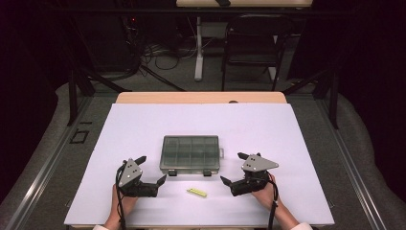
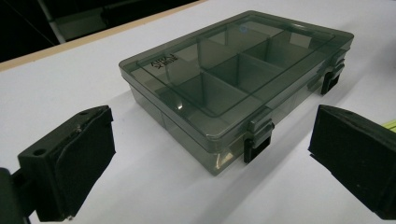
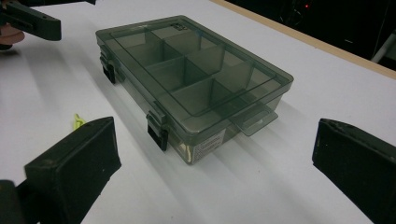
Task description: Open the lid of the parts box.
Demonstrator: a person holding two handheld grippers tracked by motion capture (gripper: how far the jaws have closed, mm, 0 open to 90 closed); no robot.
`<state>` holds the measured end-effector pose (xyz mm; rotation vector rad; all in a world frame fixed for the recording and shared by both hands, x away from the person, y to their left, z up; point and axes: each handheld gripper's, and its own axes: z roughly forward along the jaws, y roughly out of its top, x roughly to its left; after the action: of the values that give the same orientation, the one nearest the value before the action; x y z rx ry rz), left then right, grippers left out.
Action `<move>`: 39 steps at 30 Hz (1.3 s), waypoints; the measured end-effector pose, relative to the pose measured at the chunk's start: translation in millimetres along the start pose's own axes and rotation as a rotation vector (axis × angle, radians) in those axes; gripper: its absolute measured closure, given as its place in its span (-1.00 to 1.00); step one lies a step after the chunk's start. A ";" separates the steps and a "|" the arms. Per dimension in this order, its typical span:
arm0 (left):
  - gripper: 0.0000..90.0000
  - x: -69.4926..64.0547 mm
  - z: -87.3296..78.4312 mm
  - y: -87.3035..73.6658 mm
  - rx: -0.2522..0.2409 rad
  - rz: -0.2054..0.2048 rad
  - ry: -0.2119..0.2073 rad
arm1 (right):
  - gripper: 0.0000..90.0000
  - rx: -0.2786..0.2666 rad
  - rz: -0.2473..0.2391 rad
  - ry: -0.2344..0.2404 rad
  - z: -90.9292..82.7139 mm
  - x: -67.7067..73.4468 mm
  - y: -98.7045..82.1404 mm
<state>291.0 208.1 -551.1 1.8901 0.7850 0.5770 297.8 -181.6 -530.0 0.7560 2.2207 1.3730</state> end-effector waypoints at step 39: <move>-0.42 22.0 20.3 -2.5 0.130 0.022 -0.134 | -0.38 0.161 -0.005 0.069 43.3 -2.6 3.2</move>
<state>319.1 212.8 -560.5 2.0362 0.7306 0.4161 326.7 -152.9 -545.3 0.7669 2.4079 1.2469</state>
